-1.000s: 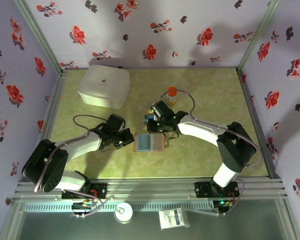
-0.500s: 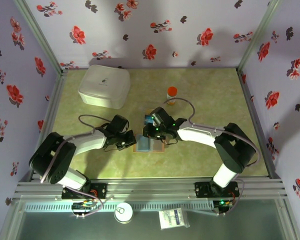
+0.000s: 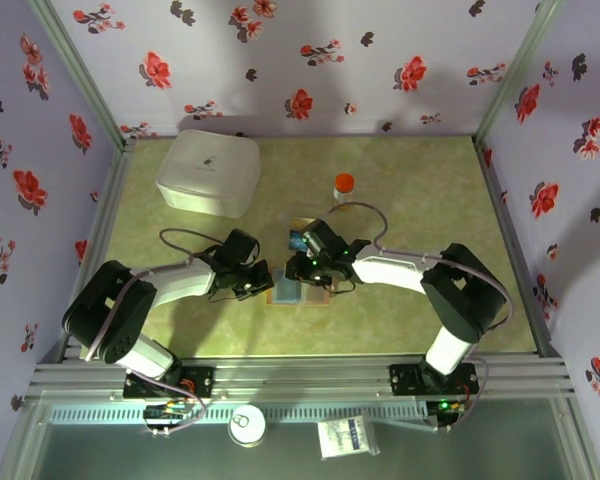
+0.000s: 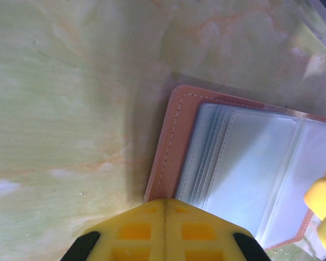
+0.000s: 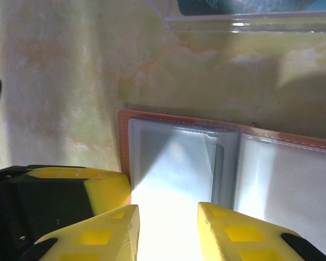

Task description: Take the credit cards out of the card holder

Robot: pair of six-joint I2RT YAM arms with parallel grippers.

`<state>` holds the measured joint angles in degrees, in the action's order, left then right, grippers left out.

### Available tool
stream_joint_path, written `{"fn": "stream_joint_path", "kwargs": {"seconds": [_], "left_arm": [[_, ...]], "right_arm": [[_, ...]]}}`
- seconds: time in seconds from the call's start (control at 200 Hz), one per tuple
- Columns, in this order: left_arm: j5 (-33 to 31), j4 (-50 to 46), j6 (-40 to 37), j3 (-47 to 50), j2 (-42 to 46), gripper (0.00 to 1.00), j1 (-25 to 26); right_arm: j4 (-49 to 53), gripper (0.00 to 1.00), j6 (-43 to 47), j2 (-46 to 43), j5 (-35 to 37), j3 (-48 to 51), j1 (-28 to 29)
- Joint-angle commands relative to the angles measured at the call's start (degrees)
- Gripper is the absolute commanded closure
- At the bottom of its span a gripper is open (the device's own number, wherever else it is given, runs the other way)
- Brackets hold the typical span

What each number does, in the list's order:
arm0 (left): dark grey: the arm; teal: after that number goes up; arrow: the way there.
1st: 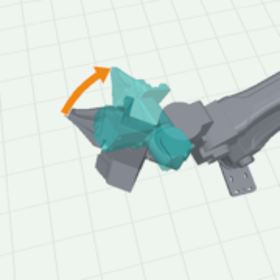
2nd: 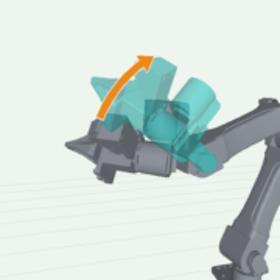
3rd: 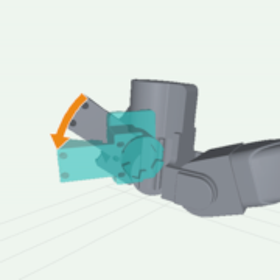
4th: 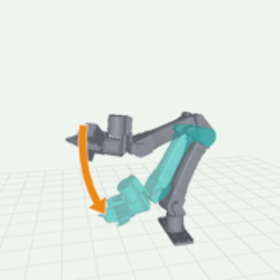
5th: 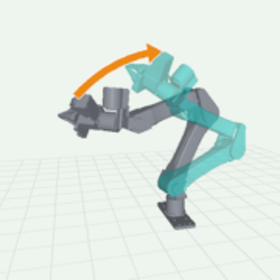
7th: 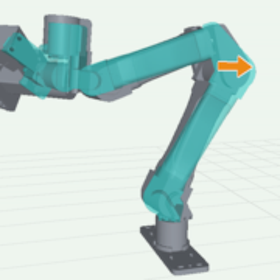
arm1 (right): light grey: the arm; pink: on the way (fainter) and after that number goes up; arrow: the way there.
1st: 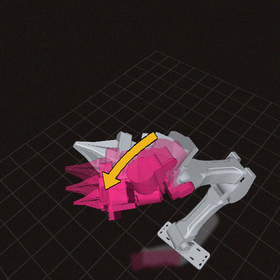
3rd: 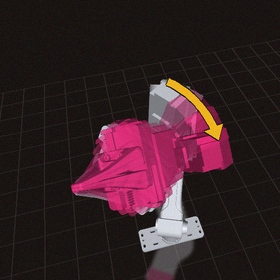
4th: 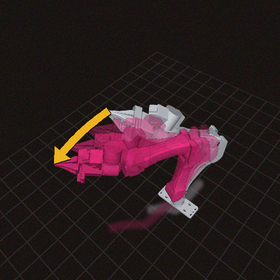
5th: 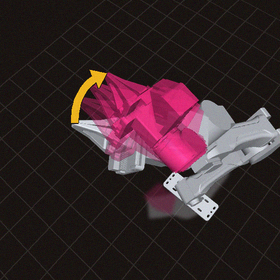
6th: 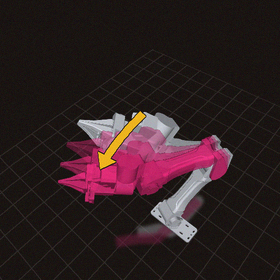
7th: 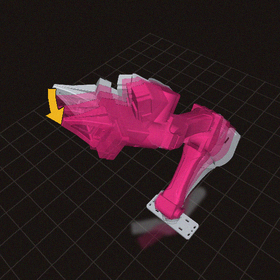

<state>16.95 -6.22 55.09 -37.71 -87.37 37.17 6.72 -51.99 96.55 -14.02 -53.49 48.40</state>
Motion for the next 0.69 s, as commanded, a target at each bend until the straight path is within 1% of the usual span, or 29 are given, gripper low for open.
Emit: {"fn": "stream_joint_path", "kwargs": {"seconds": [0.0,0.1,0.15,0.21,0.4,0.56,0.69], "left_arm": [[-0.91,-1.50,-0.34,1.29,1.01,1.00,0.52],[-1.37,-1.78,-0.18,1.68,1.33,1.00,0.62],[-1.49,-1.85,-0.10,1.72,1.33,1.00,0.58],[-1.53,-1.87,-0.02,1.73,1.37,1.00,0.63],[-2.82,-2.64,-0.05,1.77,1.21,1.00,0.71],[-3.14,-3.05,-0.21,0.87,0.26,1.00,0.71],[-3.91,-3.86,-0.53,0.38,0.01,1.00,0.71]], "right_arm": [[-0.69,0.70,-1.43,0.92,-1.13,0.58,0.55],[-1.64,0.77,-1.54,1.85,-1.95,0.50,0.55],[-2.58,0.78,-1.82,2.30,-2.68,0.65,0.54],[-3.47,0.78,-2.14,2.90,-3.38,0.67,0.55],[-3.08,0.71,-2.09,3.86,-3.67,0.12,0.58],[-0.90,0.72,-1.02,5.05,-3.74,-0.94,0.56],[2.65,0.72,0.38,5.01,-1.54,-2.00,0.54]]}}
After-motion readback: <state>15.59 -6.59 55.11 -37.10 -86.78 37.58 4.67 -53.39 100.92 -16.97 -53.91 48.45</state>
